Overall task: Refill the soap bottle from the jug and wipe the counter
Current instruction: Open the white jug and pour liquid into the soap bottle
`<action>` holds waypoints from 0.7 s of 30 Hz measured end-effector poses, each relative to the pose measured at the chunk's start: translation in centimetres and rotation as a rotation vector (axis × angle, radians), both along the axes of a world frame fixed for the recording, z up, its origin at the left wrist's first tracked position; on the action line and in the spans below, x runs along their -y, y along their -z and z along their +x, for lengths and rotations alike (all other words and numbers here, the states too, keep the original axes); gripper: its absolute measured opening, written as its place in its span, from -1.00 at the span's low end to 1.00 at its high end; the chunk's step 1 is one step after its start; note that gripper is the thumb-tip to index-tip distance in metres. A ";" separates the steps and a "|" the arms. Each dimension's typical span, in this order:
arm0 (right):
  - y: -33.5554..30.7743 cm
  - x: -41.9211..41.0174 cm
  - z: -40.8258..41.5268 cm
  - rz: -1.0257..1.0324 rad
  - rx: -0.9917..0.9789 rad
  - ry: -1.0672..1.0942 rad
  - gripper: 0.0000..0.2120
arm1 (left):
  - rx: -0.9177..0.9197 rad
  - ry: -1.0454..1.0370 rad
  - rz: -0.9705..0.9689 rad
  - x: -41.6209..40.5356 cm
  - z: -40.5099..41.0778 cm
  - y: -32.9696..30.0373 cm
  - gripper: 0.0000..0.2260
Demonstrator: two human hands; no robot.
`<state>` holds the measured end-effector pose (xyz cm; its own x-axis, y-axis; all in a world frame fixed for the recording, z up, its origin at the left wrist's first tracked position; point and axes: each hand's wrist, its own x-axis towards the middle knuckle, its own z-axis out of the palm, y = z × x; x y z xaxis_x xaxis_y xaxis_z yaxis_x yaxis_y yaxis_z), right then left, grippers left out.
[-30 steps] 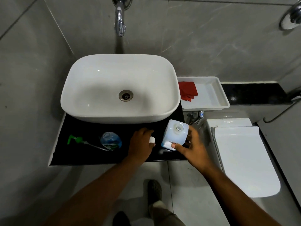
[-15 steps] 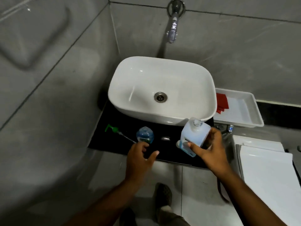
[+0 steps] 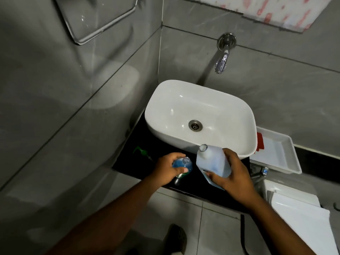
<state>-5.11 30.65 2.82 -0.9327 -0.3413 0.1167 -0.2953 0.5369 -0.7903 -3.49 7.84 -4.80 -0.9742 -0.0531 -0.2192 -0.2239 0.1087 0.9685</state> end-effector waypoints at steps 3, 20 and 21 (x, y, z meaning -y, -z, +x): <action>-0.6 -0.5 0.0 0.115 -0.058 -0.038 -0.37 | 0.009 0.028 0.039 -0.8 -0.1 0.4 -0.59; -0.8 -1.5 0.4 0.642 -0.189 -0.111 -0.16 | 0.034 0.157 0.021 -1.2 -0.6 -0.8 -0.61; -0.9 -1.4 0.4 0.667 -0.203 -0.119 -0.16 | 0.031 0.159 0.026 -1.2 -0.6 -0.9 -0.61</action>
